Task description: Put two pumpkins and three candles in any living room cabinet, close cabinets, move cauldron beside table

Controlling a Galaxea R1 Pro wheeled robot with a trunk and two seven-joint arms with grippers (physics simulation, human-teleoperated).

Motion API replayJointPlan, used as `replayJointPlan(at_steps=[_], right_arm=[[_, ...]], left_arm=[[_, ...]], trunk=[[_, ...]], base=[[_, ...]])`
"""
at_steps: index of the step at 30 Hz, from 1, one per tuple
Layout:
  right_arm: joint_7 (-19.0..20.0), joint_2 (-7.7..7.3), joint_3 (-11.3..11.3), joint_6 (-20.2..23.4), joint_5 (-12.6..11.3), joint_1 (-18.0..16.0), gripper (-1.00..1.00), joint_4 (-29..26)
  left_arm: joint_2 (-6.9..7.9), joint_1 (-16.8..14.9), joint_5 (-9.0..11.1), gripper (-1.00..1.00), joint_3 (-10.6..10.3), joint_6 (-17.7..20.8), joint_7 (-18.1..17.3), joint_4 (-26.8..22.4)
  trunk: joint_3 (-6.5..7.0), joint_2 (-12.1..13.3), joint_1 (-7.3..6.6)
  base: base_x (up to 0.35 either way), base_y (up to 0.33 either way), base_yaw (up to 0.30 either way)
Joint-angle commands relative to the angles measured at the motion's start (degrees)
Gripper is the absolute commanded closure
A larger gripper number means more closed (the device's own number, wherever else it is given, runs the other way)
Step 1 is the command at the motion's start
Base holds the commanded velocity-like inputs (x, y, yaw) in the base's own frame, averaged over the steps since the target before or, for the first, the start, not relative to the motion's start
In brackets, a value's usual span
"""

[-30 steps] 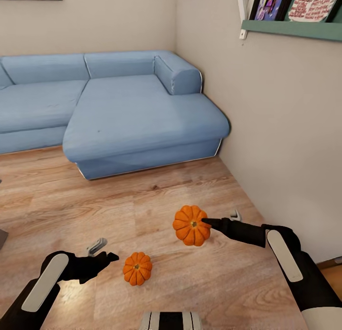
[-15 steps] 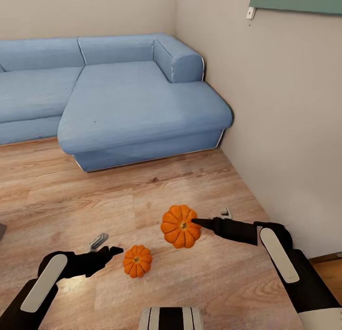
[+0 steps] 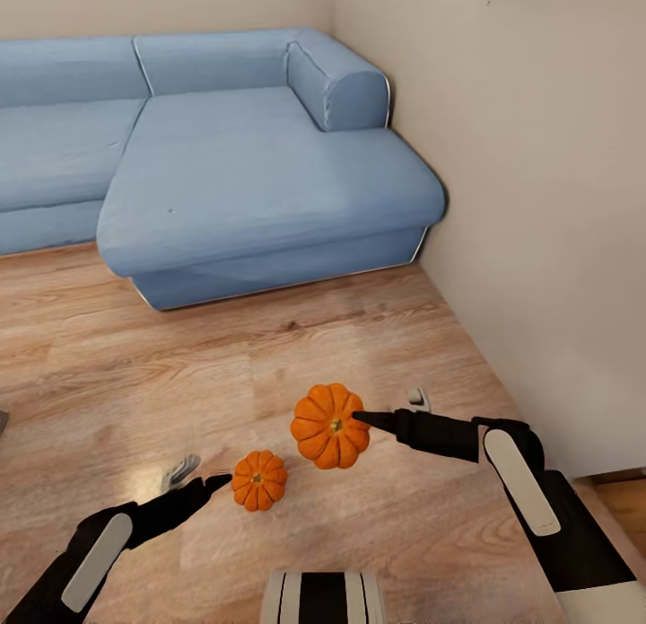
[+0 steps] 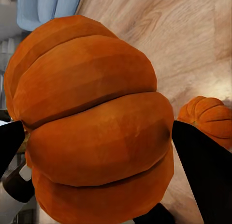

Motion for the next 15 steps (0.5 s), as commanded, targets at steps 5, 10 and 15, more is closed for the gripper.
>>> replayJointPlan(at_steps=[5, 10, 15], right_arm=[[0.40, -0.03, 0.07, 0.13, 0.01, -0.02, 1.00, 0.02], [0.32, -0.03, 0.09, 0.13, 0.06, -0.04, 1.00, -0.03], [0.14, -0.03, 0.09, 0.13, 0.07, -0.04, 1.00, -0.04]], left_arm=[[0.19, -0.14, -1.83, -1.00, 0.11, -1.18, -4.56, 1.04], [0.67, -0.15, -1.48, -1.00, 0.34, -1.23, -4.94, 0.42], [0.96, -0.15, -1.36, -1.00, 0.36, -1.24, -5.19, 0.42]], trunk=[[-1.15, -0.08, 0.11], [-2.26, -0.15, 0.24], [-3.36, -0.22, 0.37]], base=[[0.000, 0.000, 0.000], [0.000, 0.000, 0.000], [0.000, 0.000, 0.000]])
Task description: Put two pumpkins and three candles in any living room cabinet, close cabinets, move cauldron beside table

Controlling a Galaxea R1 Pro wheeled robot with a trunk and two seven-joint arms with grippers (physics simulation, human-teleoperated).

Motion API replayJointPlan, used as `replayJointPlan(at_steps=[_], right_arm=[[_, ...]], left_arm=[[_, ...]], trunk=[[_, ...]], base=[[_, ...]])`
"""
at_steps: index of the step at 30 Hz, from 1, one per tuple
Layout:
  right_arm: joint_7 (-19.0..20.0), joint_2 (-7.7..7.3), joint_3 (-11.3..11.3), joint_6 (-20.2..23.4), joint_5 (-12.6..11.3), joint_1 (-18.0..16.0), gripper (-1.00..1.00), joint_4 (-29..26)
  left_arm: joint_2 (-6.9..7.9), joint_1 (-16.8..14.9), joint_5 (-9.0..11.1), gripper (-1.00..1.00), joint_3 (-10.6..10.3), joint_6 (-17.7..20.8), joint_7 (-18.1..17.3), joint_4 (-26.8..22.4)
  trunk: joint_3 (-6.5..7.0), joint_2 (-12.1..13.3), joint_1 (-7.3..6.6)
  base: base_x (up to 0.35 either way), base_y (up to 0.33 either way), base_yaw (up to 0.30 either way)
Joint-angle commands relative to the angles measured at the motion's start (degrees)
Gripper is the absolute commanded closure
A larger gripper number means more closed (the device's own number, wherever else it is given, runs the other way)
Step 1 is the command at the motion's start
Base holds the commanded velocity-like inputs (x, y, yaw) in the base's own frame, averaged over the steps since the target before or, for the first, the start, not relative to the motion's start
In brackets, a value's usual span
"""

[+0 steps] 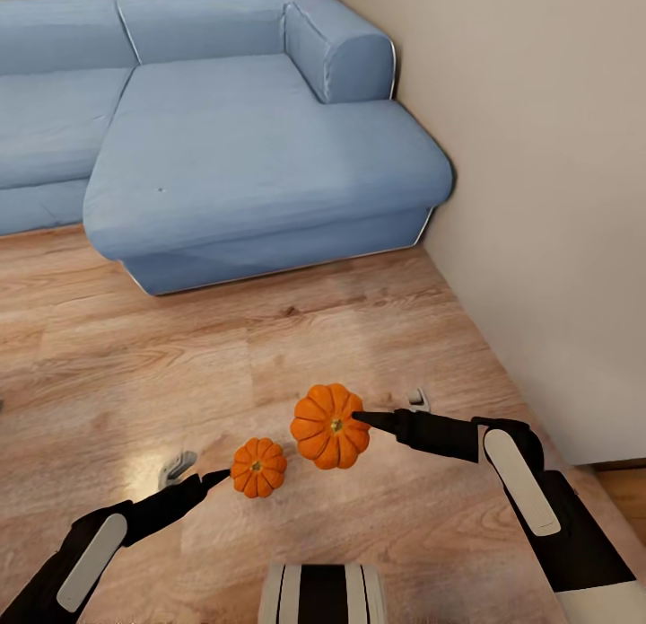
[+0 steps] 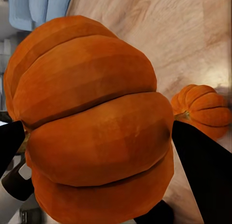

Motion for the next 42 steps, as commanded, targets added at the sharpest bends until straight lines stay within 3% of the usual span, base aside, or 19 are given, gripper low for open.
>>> replayJointPlan(at_steps=[1, 15, 21, 29, 42], right_arm=[[0.44, -0.03, 0.02, 0.12, 0.19, -0.04, 1.00, 0.02], [0.20, -0.03, 0.02, 0.12, 0.19, -0.04, 1.00, 0.00], [0.19, -0.03, 0.02, 0.12, 0.19, -0.02, 1.00, -0.01], [0.19, -0.03, 0.02, 0.12, 0.19, -0.04, 1.00, -0.01], [0.19, -0.03, 0.02, 0.12, 0.19, -0.04, 1.00, -0.01]], left_arm=[[0.05, -0.02, 0.30, -1.00, -0.05, 0.22, -0.15, -0.01], [0.15, -0.02, 0.31, -1.00, -0.03, 0.22, -0.77, -0.04], [0.10, 0.05, 0.31, -1.00, 1.92, 0.22, -0.78, 0.12], [0.07, 0.07, 0.26, -1.00, 2.23, 0.22, -1.95, 0.19], [0.06, 0.07, 0.08, -1.00, 2.32, 0.22, -2.60, 0.35]], trunk=[[-0.26, -0.03, 0.01], [-2.92, -0.19, 0.32], [-4.25, -0.27, 0.48], [-5.36, -0.34, 0.61], [-5.36, -0.34, 0.61]], base=[[0.000, 0.000, 0.000], [0.000, 0.000, 0.000], [0.000, 0.000, 0.000], [0.000, 0.000, 0.000], [0.049, -0.039, 0.000]])
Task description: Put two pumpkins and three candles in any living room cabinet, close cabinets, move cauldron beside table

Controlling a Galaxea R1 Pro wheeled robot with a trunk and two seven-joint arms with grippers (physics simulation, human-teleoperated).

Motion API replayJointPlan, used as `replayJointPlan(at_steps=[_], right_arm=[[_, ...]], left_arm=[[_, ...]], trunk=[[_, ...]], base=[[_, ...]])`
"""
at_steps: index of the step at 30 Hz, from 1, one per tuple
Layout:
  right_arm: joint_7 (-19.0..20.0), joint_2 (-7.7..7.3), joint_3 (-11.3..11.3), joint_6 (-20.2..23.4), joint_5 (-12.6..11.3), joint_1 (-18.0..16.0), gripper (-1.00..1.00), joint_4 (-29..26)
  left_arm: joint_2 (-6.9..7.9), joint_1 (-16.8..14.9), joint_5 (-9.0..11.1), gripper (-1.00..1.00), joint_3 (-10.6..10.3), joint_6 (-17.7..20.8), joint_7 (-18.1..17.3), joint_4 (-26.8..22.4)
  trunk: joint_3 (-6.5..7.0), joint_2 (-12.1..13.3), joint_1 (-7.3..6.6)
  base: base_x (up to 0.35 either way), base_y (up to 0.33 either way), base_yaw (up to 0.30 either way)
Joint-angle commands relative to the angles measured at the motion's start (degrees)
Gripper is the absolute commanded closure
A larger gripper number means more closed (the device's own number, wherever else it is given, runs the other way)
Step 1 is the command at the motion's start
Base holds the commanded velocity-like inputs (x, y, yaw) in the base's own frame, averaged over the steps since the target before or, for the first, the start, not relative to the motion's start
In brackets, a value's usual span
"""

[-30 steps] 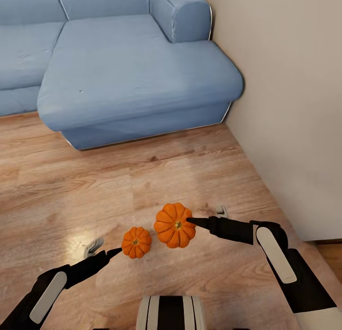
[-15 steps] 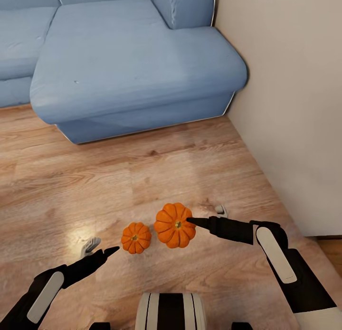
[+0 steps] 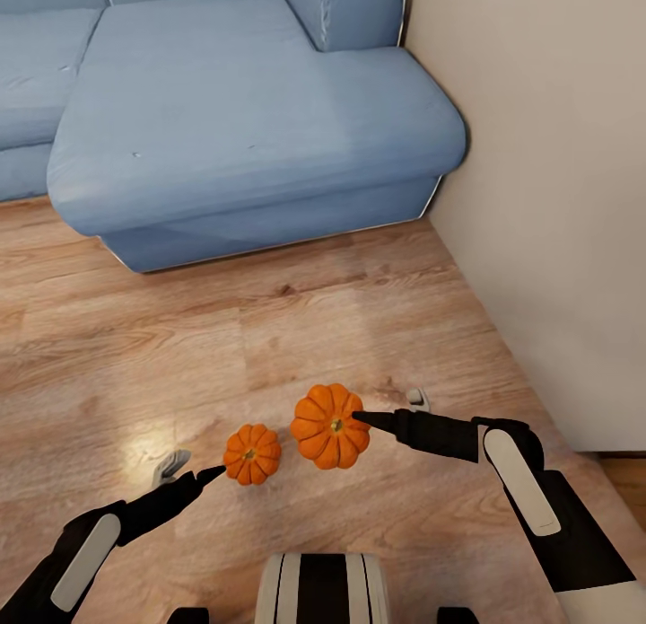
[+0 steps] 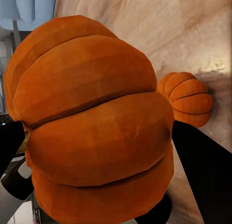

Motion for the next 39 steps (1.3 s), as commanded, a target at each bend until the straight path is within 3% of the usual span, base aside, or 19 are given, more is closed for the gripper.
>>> replayJointPlan(at_steps=[1, 24, 39], right_arm=[[0.47, -0.03, 0.02, 0.10, 0.31, -0.03, 1.00, 0.00], [0.49, -0.03, -0.01, 0.10, 0.31, -0.03, 1.00, 0.00], [0.48, -0.03, -0.03, 0.08, 0.31, -0.03, 1.00, 0.00]], left_arm=[[-0.01, -0.02, 0.29, -1.00, 0.09, 0.44, -0.03, -0.02], [0.00, -0.02, 0.33, -1.00, 0.11, 0.44, 0.11, 0.07], [-0.09, -0.02, 0.20, -1.00, 0.10, 0.43, -0.04, 0.07]], trunk=[[-0.03, -0.01, -0.01], [-0.03, -0.01, -0.01], [-2.69, -0.17, 0.30]], base=[[0.022, -0.019, 0.000], [0.057, 0.013, 0.000], [0.000, 0.000, 0.000]])
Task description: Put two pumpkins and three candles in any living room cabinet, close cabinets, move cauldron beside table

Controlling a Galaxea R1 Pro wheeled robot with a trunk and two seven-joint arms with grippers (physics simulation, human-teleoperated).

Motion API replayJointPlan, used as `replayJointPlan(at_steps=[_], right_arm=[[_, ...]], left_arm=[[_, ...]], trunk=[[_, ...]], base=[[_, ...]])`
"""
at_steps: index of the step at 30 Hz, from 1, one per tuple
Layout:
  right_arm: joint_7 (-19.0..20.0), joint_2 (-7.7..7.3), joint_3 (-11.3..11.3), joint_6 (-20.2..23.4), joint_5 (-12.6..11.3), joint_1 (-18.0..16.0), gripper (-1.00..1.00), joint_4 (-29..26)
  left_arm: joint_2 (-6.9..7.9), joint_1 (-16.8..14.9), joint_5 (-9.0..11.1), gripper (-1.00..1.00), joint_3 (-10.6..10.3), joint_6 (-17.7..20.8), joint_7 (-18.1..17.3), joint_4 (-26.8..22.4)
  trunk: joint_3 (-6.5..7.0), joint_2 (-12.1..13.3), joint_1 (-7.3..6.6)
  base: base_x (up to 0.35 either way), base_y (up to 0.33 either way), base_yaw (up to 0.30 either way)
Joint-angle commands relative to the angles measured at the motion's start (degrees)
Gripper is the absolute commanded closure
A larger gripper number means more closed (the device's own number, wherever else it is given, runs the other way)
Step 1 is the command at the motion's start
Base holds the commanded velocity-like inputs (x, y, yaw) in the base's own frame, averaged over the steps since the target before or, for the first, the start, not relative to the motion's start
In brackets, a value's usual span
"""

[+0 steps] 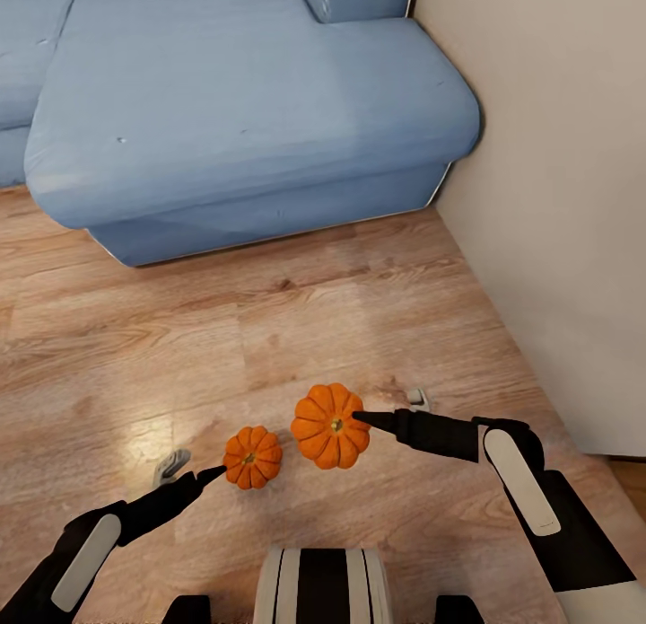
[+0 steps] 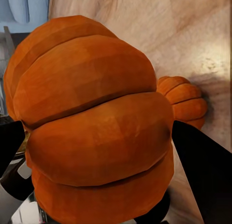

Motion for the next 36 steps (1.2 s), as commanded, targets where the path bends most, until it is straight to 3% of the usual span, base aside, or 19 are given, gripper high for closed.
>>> replayJointPlan(at_steps=[1, 4, 36], right_arm=[[0.50, -0.03, 0.02, 0.13, 0.19, -0.03, 1.00, -0.01], [0.48, -0.03, 0.01, 0.14, 0.19, -0.04, 1.00, -0.01], [0.48, -0.03, -0.01, 0.09, 0.19, -0.04, 1.00, 0.05]], left_arm=[[-0.01, -0.02, 0.30, -1.00, 0.09, 0.45, -0.04, -0.01], [-0.01, -0.02, 0.24, -1.00, 0.09, 0.39, -0.04, -0.01], [0.08, -0.02, 0.26, -1.00, 0.18, 0.37, -0.01, -0.01]], trunk=[[-0.26, -0.03, 0.01], [-0.92, -0.07, 0.09], [-0.92, -0.07, 0.09]], base=[[0.000, 0.000, 0.000], [0.000, 0.000, 0.000], [0.047, -0.021, 0.000]])
